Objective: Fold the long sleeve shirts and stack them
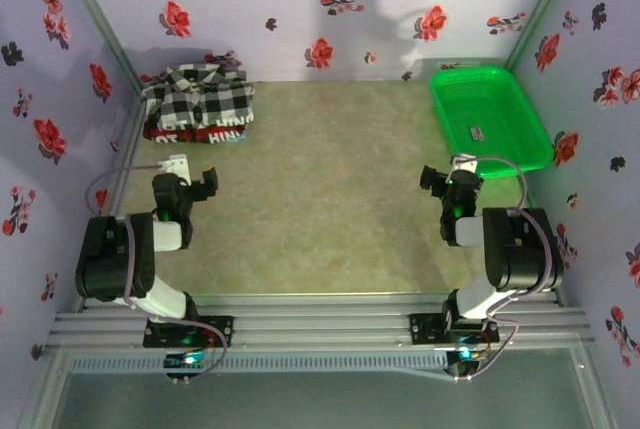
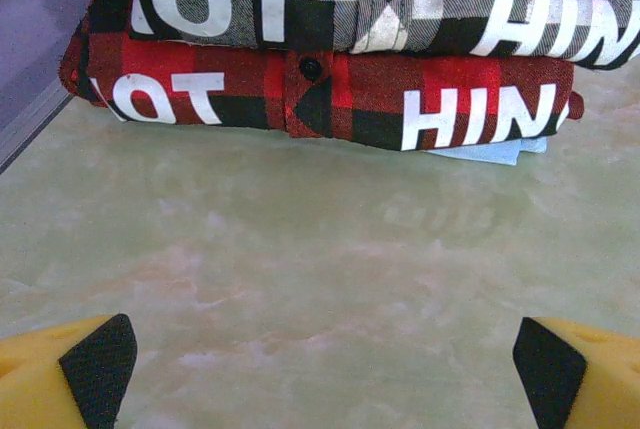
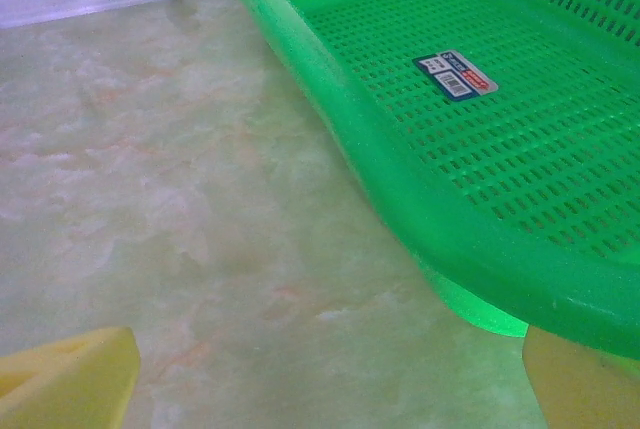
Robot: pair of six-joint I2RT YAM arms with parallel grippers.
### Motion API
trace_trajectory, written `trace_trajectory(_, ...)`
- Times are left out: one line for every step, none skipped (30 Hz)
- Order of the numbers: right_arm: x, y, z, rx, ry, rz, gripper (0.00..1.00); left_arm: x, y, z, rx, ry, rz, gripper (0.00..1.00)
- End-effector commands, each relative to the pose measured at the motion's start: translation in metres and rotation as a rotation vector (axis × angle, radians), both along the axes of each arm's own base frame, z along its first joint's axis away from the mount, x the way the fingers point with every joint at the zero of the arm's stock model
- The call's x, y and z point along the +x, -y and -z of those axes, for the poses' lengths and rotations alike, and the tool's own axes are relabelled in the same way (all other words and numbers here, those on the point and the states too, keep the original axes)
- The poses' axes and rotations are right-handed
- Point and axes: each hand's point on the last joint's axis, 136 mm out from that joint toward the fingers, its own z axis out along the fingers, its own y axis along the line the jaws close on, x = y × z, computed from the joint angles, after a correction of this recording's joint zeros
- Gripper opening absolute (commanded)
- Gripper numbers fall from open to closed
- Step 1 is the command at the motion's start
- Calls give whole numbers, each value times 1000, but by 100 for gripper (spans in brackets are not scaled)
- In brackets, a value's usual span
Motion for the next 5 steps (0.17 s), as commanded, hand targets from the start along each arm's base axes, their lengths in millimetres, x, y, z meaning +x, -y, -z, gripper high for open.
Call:
trace_trajectory(6,-2,-7,-10,16,-14,99,3,1,-4,26,10,8,100)
trace_trajectory(5,-2,-7,-10,15,-14,99,3,1,-4,26,8,7,100)
trace_trajectory(5,-2,-7,-10,19,-16,99,3,1,-4,26,9,8,100)
trace_trajectory(4,-2,-9,-11,27,-16,99,3,2,-4,27,9,9,100)
trace_trajectory(4,-2,-9,-12,28,-17,99,3,2,-4,27,7,8,100)
